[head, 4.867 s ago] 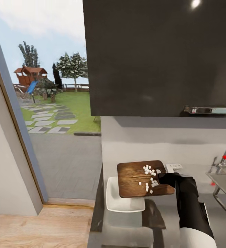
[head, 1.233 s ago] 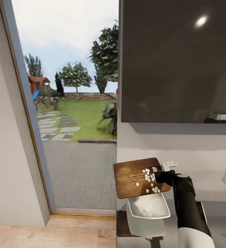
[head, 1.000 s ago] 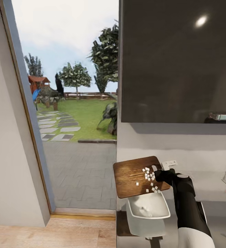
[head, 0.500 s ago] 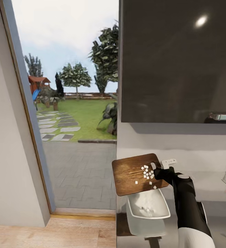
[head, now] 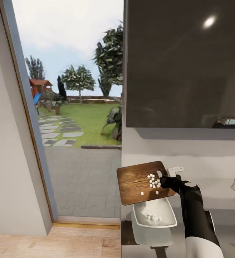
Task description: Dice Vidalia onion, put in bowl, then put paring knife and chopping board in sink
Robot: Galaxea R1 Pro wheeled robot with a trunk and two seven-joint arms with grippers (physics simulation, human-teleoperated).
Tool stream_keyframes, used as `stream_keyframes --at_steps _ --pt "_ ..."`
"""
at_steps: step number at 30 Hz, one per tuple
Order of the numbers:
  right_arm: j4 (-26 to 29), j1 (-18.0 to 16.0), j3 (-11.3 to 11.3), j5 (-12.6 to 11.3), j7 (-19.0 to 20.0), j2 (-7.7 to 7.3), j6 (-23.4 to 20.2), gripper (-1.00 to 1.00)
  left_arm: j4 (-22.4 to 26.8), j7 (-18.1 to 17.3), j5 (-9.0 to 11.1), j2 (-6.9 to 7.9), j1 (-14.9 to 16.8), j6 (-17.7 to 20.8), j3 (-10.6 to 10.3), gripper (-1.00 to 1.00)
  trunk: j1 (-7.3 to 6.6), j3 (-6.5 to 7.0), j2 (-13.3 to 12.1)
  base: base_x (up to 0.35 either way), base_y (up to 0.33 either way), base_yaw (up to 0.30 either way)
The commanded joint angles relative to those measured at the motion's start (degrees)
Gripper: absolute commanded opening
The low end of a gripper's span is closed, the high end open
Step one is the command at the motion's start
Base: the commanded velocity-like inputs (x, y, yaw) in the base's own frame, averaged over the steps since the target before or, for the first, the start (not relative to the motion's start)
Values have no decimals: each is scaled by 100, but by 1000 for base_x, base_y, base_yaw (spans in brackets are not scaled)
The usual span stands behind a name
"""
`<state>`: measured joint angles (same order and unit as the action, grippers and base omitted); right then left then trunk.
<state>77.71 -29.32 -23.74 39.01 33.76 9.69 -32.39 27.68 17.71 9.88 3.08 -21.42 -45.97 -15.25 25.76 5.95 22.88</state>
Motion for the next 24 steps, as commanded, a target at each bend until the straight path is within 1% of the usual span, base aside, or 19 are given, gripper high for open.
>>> stream_keyframes --at_steps 1,8,14,21,24 --pt "8 -4 -17 54 61 7 -3 -100 9 21 58 8 -2 -9 -49 100 2 -3 4 0 0 0" --pt "8 -4 -3 54 69 15 4 -100 9 18 58 8 -2 -8 -49 100 2 -33 4 0 0 0" --pt "8 -4 -7 54 70 15 4 -100 9 16 58 8 -2 -9 -49 100 2 -82 4 0 -1 0" --pt "8 -4 -7 54 77 14 4 -100 9 19 58 8 -2 -8 -49 100 2 -146 4 0 -50 0" --pt "8 -4 -8 -58 80 3 9 -100 9 17 58 8 -2 -8 -49 100 2 -173 4 0 -3 0"
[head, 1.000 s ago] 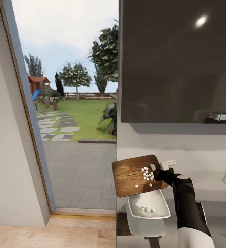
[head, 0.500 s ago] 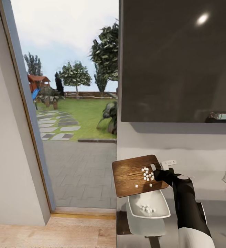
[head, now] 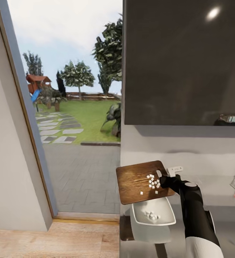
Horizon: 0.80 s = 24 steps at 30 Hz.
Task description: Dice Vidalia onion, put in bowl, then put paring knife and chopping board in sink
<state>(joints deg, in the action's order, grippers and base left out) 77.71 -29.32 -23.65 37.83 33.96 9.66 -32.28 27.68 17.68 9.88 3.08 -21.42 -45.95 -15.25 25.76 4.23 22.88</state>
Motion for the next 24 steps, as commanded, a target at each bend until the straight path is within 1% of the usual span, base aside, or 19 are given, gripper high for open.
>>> stream_keyframes --at_steps 1,3,6,9,16,21,24 --pt "7 -5 -16 -7 59 4 0 -100 9 20 58 8 -2 -10 -49 100 2 -10 4 0 0 0" --pt "7 -4 -16 -96 58 2 10 -100 9 21 58 8 -2 -10 -49 100 2 -28 4 0 0 0" --pt "7 -5 -17 -144 52 1 237 -100 9 21 58 8 -2 -10 -49 100 2 -56 4 5 -5 0" --pt "7 -4 -27 -152 50 1 322 -100 9 19 58 8 -2 -10 -49 100 2 -83 4 64 -68 0" --pt "7 -4 -102 -155 58 1 369 -100 9 23 58 8 -2 -10 -49 100 2 -147 4 110 -116 0" --pt "7 -4 -109 -158 58 12 531 -100 9 25 58 8 -2 -10 -49 100 2 -192 4 18 -18 0" --pt "7 -4 -109 -162 58 18 553 -100 9 25 58 8 -2 -10 -49 100 2 -219 4 1 -1 0"
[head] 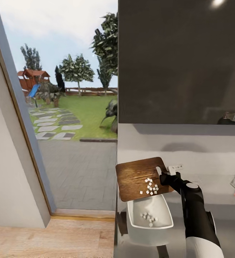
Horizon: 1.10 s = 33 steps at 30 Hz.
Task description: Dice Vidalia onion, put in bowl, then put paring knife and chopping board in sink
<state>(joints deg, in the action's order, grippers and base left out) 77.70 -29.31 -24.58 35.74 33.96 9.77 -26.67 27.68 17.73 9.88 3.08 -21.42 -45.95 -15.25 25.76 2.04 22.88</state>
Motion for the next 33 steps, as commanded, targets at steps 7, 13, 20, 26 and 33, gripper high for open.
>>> stream_keyframes --at_steps 7,13,20,26,33 --pt "4 -4 -20 47 64 8 4 -100 8 20 61 8 -2 -10 -49 100 2 -62 4 0 0 0" --pt "-1 -5 -22 -177 66 -7 111 -100 6 20 63 8 -2 -10 -49 100 2 -113 4 0 0 0" --pt "-1 -4 -160 -297 66 -10 405 -100 1 19 62 8 -2 -10 -49 100 2 -158 4 0 0 0" --pt "-1 -4 -532 -400 91 0 753 -100 1 20 61 8 -2 -10 -49 100 2 -160 4 0 0 0" --pt "-1 -4 -539 -401 93 5 777 -100 1 19 60 8 -2 -10 -49 100 2 -160 4 0 0 0"
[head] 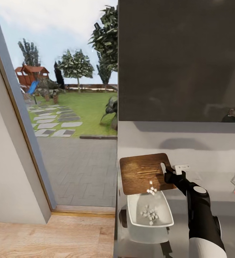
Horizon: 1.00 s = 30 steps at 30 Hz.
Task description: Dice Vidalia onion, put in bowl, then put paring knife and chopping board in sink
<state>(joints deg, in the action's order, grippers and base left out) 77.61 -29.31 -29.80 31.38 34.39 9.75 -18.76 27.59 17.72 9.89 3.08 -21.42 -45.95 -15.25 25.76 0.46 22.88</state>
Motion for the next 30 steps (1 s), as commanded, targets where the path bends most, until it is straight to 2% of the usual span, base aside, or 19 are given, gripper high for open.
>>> stream_keyframes --at_steps 1,15,30 --pt "9 -5 -18 35 51 8 -8 -100 9 19 58 8 -2 -10 -49 100 2 -1 4 0 0 0" --pt "-86 -5 -18 35 46 10 13 -100 9 19 59 8 -2 -10 -49 100 2 -1 4 -10 -9 0" --pt "-79 -5 -6 35 -2 25 -75 -100 9 18 57 8 -2 -10 -49 100 2 -1 4 -240 -211 0"
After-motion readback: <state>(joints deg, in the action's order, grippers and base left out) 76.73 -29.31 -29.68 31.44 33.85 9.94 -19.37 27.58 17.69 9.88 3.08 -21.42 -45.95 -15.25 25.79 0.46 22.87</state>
